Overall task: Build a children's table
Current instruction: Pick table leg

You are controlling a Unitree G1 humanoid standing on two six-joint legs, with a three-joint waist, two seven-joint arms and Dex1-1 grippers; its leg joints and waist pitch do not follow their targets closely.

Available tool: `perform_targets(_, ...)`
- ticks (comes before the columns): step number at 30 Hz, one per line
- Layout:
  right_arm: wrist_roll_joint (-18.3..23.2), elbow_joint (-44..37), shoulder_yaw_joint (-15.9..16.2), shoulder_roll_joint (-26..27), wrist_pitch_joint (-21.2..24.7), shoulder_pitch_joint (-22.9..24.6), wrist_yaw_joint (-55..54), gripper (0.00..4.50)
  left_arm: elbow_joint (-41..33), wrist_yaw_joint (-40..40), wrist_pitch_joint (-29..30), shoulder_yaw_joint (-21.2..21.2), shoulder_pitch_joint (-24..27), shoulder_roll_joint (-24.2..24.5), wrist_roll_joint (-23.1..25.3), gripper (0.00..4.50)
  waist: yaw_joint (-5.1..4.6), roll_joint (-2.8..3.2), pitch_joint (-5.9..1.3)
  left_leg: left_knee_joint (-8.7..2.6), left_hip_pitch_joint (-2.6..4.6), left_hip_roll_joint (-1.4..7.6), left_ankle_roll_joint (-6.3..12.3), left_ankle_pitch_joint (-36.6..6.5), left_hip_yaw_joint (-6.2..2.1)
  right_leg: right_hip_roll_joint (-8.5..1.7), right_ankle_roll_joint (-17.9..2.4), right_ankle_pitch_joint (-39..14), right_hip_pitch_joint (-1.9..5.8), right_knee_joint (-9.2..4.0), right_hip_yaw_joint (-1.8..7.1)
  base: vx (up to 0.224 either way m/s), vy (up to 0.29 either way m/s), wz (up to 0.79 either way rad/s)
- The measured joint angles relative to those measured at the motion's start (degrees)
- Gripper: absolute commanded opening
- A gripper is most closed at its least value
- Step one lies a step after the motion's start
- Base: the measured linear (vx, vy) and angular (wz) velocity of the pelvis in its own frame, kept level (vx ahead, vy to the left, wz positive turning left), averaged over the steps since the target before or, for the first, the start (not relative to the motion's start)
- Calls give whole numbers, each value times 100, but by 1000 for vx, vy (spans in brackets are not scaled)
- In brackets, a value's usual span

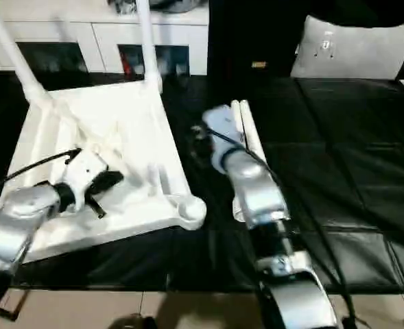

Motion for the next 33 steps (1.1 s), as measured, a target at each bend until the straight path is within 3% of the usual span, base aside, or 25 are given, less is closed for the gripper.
perform_targets(4, 33, -169, -92, -29, 706, 134, -137, 450, -817, -393, 278, -31, 347, 72, -372, 86, -8, 2, 1, 2, 0, -1, -1, 0, 0, 0, 0, 0, -3, 6, 2, 0, 0, 0)
perform_targets(13, 30, -521, -218, -19, 1703, 131, -340, 450, -1891, -875, 825, -295, 673, 224, -914, 151, -49, 12, 6, -1, 2, -2, -3, 1, 0, 0, 5, -2, -4, 8, 4, 0, 0, 0)
perform_targets(21, 121, -512, -308, 43, 1964, 131, -424, 450, -2041, -814, 966, -379, 673, 258, -894, 214, -62, 17, 7, 0, 3, -3, -6, 3, 0, 1, 6, -2, -3, 8, 4, 0, 0, 0)
perform_targets(30, 354, 31, -440, 74, 2032, -128, -271, 450, -2065, -823, 1004, -420, 673, 384, -857, 217, -67, 24, 4, 3, 9, -3, -7, 4, 0, 0, 5, 0, 2, 13, 4, 0, 0, 0)
perform_targets(33, 354, 272, -440, 71, 1955, -238, -235, 410, -2066, -838, 1005, -458, 671, 412, -857, 217, -63, 25, 4, 3, 10, -3, -9, 5, 0, 0, 5, 0, 2, 16, 4, 0, 0, 0)
